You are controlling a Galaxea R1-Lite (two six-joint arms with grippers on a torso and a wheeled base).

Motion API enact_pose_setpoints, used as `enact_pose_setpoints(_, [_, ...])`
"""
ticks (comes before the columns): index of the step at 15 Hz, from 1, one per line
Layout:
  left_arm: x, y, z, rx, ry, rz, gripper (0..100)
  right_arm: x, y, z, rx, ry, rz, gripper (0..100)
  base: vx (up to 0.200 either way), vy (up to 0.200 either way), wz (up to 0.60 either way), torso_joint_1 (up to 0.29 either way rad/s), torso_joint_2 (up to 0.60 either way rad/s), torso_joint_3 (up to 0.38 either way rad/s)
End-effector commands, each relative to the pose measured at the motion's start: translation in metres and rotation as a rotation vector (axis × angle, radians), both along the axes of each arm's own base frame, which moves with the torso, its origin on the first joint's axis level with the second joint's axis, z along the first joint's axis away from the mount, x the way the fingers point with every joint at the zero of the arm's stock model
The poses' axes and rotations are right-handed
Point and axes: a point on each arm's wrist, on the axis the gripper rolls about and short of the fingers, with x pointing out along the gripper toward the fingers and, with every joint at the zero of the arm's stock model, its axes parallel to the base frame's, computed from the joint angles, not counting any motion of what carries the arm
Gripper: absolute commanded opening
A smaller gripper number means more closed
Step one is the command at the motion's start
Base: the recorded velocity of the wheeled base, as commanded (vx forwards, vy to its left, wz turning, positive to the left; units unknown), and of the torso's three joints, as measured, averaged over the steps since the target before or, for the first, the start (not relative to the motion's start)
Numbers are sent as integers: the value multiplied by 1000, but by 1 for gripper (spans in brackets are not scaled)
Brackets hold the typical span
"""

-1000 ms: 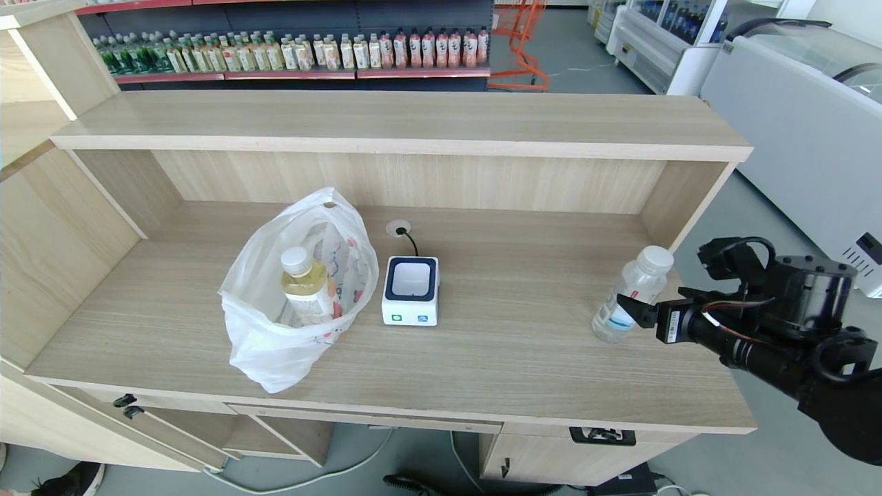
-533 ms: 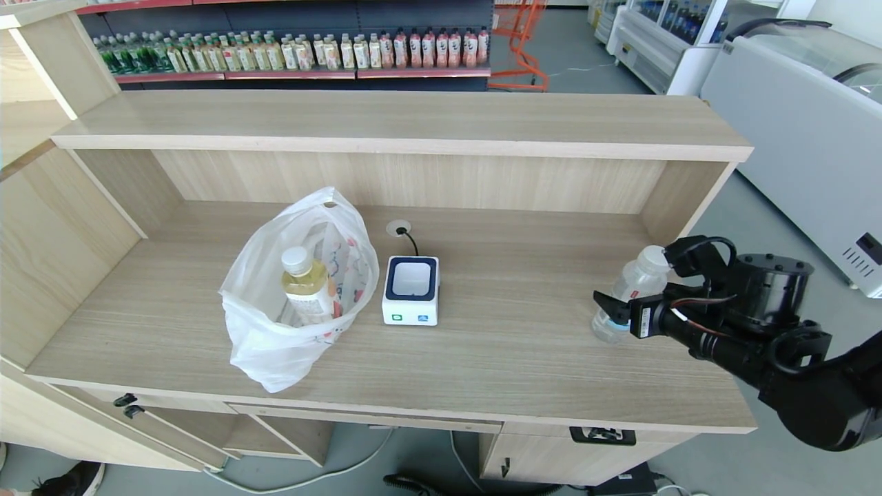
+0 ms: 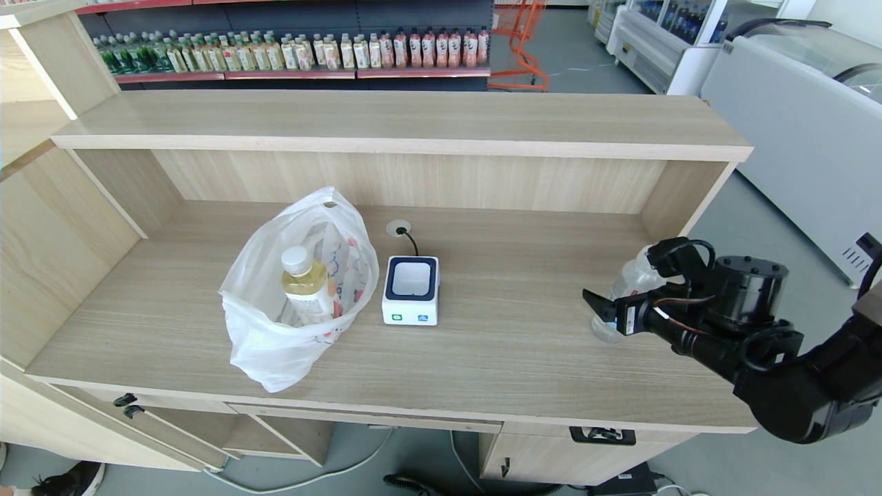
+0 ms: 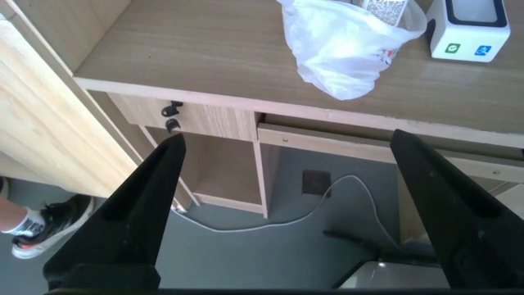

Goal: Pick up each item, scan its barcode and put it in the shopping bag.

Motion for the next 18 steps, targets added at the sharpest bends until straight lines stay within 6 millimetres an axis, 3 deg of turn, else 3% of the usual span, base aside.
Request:
enact_pose_setpoints(1, [0, 0, 0, 0, 0, 1, 100, 3, 2, -4, -1, 6, 5, 100, 0, 0, 0, 0, 0, 0])
enact_pose_setpoints(10, [0, 0, 0, 0, 0, 0, 100, 11, 7, -10, 8, -42, 58, 100, 0, 0, 0, 0, 0, 0])
enact_pose_setpoints(11, [0, 0, 0, 0, 1, 1, 100, 11, 7, -10, 8, -42, 56, 0, 0, 0, 0, 0, 0, 0])
enact_pose_setpoints(18, [0, 0, 0, 0, 1, 0, 100, 12, 8, -10, 9, -53, 56, 0, 0, 0, 0, 0, 0, 0])
